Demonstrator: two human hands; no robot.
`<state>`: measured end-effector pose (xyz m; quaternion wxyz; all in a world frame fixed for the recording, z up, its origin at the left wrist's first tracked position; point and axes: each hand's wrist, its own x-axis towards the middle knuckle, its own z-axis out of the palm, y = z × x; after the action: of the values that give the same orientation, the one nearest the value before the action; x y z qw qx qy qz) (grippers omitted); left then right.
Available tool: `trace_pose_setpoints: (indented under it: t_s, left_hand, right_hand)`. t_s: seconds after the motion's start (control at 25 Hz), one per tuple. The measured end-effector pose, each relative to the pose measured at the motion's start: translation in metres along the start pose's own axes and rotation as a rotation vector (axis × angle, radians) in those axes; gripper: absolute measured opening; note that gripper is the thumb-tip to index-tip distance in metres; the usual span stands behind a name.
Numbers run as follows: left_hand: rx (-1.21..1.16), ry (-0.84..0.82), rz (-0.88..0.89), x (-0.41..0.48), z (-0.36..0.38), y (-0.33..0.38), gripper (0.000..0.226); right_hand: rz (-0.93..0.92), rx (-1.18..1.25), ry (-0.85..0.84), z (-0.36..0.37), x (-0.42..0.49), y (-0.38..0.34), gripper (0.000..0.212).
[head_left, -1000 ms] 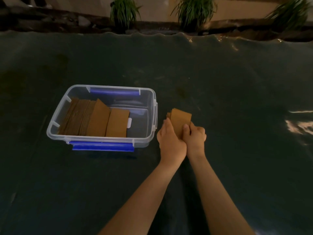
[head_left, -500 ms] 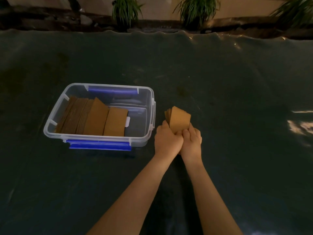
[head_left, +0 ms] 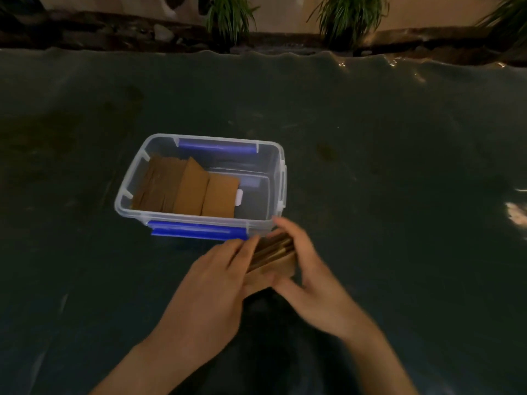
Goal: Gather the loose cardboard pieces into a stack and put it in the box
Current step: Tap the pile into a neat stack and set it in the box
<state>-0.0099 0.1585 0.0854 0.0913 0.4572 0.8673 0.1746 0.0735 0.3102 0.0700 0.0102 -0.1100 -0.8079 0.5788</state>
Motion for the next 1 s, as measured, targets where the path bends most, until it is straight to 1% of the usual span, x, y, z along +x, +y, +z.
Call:
trace_pose_setpoints:
  t_s: [0.04, 0.08, 0.12, 0.16, 0.24, 0.28, 0.32, 0.4, 0.44, 0.48, 0.52, 0.56, 0.6, 0.64, 0.68, 0.72, 0.8, 0.88, 1.0]
  left_hand:
    - [0.069, -0.03, 0.0, -0.015, -0.006, -0.01, 0.082]
    - [0.1, -0.024, -0.007, -0.03, -0.006, -0.022, 0.084]
    - [0.105, -0.012, -0.015, -0.042, -0.001, -0.032, 0.082]
    - [0.068, -0.035, -0.019, -0.053, 0.004, -0.042, 0.08]
    - [-0.063, 0.007, -0.026, -0.066, 0.015, -0.06, 0.081]
    - [-0.158, 0.015, -0.07, -0.072, 0.022, -0.069, 0.086]
    - [-0.256, 0.044, -0.121, -0.076, 0.027, -0.076, 0.091]
    - [-0.552, 0.192, -0.259, -0.087, 0.037, -0.083, 0.096]
    - [-0.763, 0.258, -0.342, -0.089, 0.04, -0.08, 0.09]
    - [-0.97, 0.307, -0.414, -0.091, 0.045, -0.074, 0.078]
    - [-1.12, 0.352, -0.471, -0.089, 0.049, -0.064, 0.06]
    - [-1.183, 0.416, -0.538, -0.087, 0.053, -0.057, 0.044]
    - [-1.176, 0.491, -0.607, -0.083, 0.056, -0.054, 0.033]
    - [-1.133, 0.568, -0.649, -0.078, 0.056, -0.053, 0.025]
    - [-1.086, 0.619, -0.653, -0.075, 0.054, -0.057, 0.02]
    - [-1.062, 0.636, -0.628, -0.074, 0.053, -0.062, 0.018]
    - [-1.085, 0.606, -0.593, -0.075, 0.052, -0.071, 0.019]
    - [-1.166, 0.545, -0.593, -0.078, 0.053, -0.076, 0.02]
    - [-1.353, 0.529, -0.611, -0.079, 0.057, -0.077, 0.024]
  right_hand:
    - [0.013, 0.105, 0.031, 0.026, 0.001, -0.003, 0.061]
    - [0.046, 0.193, 0.104, 0.053, 0.003, -0.003, 0.052]
    - [0.101, 0.253, 0.225, 0.079, 0.004, -0.001, 0.042]
    - [0.178, 0.294, 0.365, 0.103, 0.006, 0.002, 0.03]
    - [0.294, 0.334, 0.61, 0.136, 0.01, 0.006, 0.008]
    - [0.307, 0.336, 0.686, 0.145, 0.011, 0.007, 0.004]
    - [0.298, 0.337, 0.744, 0.15, 0.012, 0.009, 0.007]
    - [0.248, 0.355, 0.83, 0.155, 0.012, 0.015, 0.011]
    - [0.217, 0.362, 0.859, 0.156, 0.011, 0.016, 0.012]
    - [0.197, 0.375, 0.887, 0.16, 0.011, 0.016, 0.012]
    - [0.189, 0.395, 0.917, 0.162, 0.011, 0.016, 0.013]
    - [0.193, 0.413, 0.944, 0.167, 0.01, 0.016, 0.014]
    - [0.201, 0.43, 0.964, 0.173, 0.01, 0.016, 0.014]
    - [0.205, 0.45, 0.977, 0.177, 0.008, 0.015, 0.014]
    - [0.203, 0.48, 0.981, 0.181, 0.007, 0.014, 0.014]
    - [0.195, 0.511, 0.974, 0.183, 0.006, 0.014, 0.015]
    - [0.163, 0.542, 0.945, 0.182, 0.005, 0.015, 0.018]
    - [0.144, 0.537, 0.926, 0.182, 0.005, 0.015, 0.016]
    - [0.154, 0.475, 0.935, 0.185, 0.007, 0.014, 0.015]
